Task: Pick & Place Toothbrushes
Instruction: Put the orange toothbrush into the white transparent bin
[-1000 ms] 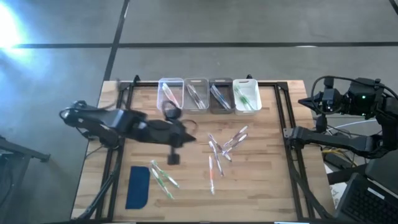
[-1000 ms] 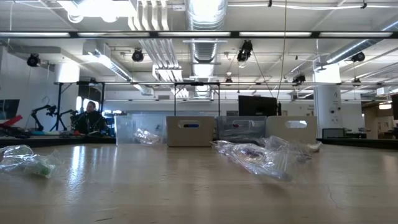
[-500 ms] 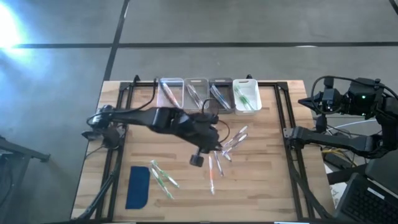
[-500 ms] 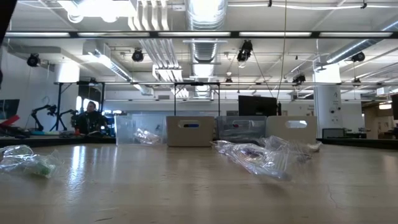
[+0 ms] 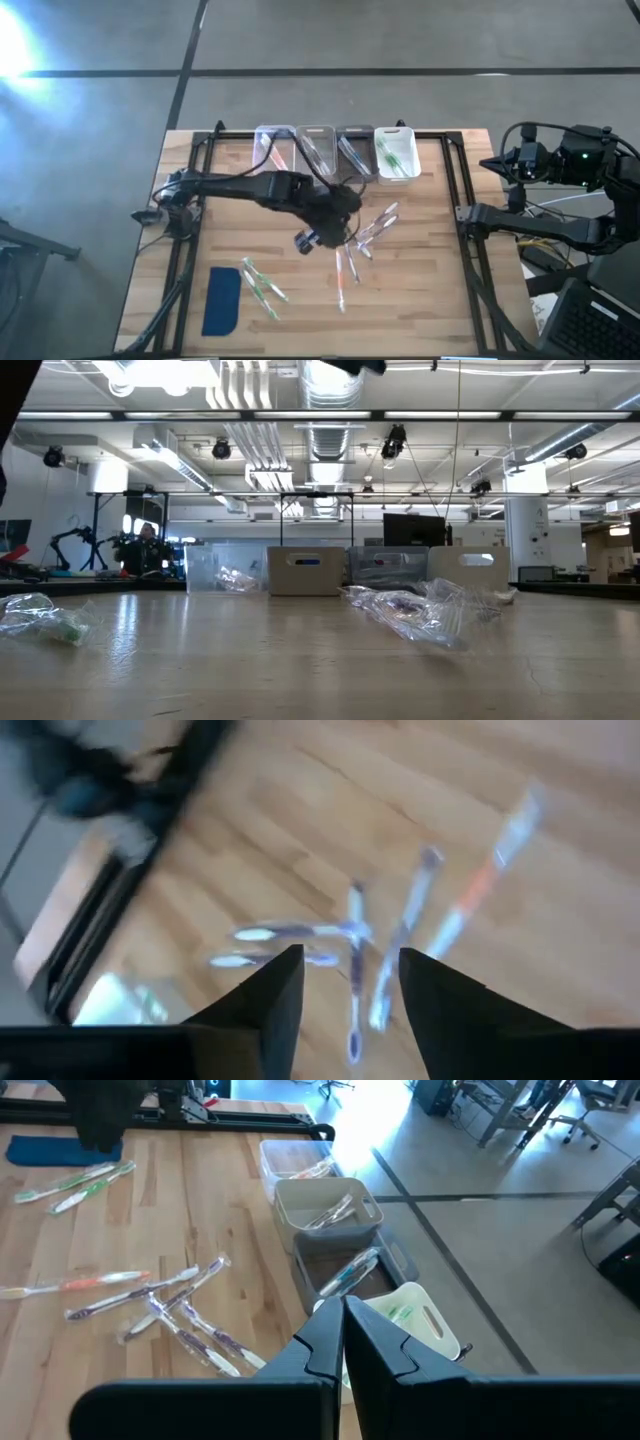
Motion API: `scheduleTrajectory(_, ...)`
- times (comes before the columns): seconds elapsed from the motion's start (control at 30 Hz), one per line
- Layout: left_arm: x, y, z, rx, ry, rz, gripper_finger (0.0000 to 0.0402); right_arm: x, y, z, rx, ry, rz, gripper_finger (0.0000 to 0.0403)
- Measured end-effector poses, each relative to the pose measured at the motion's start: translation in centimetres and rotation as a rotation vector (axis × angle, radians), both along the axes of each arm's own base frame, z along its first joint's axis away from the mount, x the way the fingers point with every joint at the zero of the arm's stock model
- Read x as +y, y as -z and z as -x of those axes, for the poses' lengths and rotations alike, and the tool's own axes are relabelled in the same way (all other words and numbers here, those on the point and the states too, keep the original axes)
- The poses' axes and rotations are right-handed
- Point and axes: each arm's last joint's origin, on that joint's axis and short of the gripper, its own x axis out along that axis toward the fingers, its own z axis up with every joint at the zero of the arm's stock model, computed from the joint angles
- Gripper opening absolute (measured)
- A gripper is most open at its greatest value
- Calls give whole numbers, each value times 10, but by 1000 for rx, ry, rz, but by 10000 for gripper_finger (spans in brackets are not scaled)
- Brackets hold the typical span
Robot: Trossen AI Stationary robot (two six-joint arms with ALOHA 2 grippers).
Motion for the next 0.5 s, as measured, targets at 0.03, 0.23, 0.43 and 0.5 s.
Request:
scheduleTrajectory(0.03,-1,7,1,25,55,-38,170,0,0,0,0,0,0,8)
scheduleTrajectory(0.23,-4,54,-2,107,203,-108,163,0,0,0,1,0,1,8)
scheduleTrajectory(0.43,-5,111,0,187,269,-137,163,0,0,0,1,0,1,8)
scheduleTrajectory(0.5,-8,121,0,173,276,-135,161,0,0,0,0,1,0,8)
